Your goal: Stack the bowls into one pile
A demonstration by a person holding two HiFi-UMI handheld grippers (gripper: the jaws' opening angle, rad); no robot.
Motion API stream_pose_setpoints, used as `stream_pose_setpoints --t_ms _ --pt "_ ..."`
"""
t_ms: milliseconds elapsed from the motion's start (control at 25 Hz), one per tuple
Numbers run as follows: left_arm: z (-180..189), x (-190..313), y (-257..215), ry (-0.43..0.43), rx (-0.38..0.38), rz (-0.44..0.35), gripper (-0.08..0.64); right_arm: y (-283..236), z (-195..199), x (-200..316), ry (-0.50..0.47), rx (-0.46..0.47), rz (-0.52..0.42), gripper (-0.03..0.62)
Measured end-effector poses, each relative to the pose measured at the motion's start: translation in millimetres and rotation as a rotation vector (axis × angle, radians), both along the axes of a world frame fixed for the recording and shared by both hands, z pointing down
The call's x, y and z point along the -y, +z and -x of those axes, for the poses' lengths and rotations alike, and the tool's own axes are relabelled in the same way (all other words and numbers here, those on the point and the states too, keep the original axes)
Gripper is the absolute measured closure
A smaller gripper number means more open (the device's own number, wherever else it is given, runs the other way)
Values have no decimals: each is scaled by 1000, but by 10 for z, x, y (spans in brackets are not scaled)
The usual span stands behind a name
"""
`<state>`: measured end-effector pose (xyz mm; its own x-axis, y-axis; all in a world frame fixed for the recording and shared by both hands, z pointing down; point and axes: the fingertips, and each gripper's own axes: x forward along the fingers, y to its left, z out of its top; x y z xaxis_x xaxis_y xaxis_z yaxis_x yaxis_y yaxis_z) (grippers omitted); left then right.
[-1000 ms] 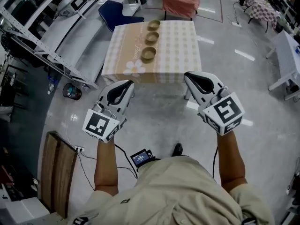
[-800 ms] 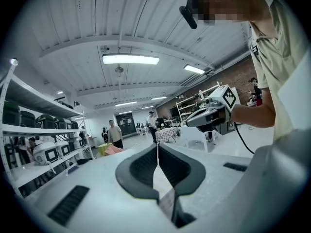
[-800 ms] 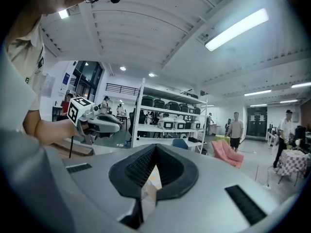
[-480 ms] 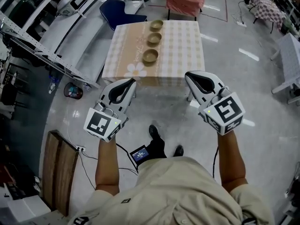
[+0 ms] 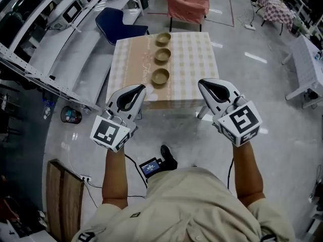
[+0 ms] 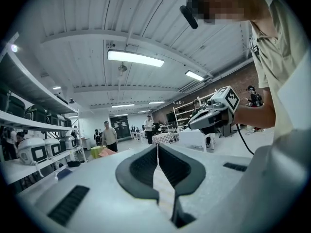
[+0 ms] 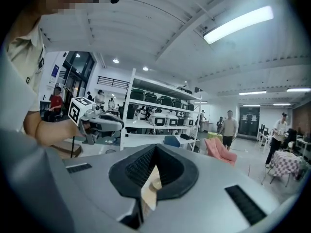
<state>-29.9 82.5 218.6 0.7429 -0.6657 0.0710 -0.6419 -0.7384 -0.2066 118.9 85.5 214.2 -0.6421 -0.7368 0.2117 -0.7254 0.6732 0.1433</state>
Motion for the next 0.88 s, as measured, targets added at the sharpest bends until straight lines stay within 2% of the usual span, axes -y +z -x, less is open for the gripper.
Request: stream_pose_setpoints --t_ms 440,880 --pt "599 947 113 75 -45 12 545 79 645 852 70 -40 12 589" --pt "878 1331 224 85 -72 25 545 216 1013 1313 63 -67 29 589"
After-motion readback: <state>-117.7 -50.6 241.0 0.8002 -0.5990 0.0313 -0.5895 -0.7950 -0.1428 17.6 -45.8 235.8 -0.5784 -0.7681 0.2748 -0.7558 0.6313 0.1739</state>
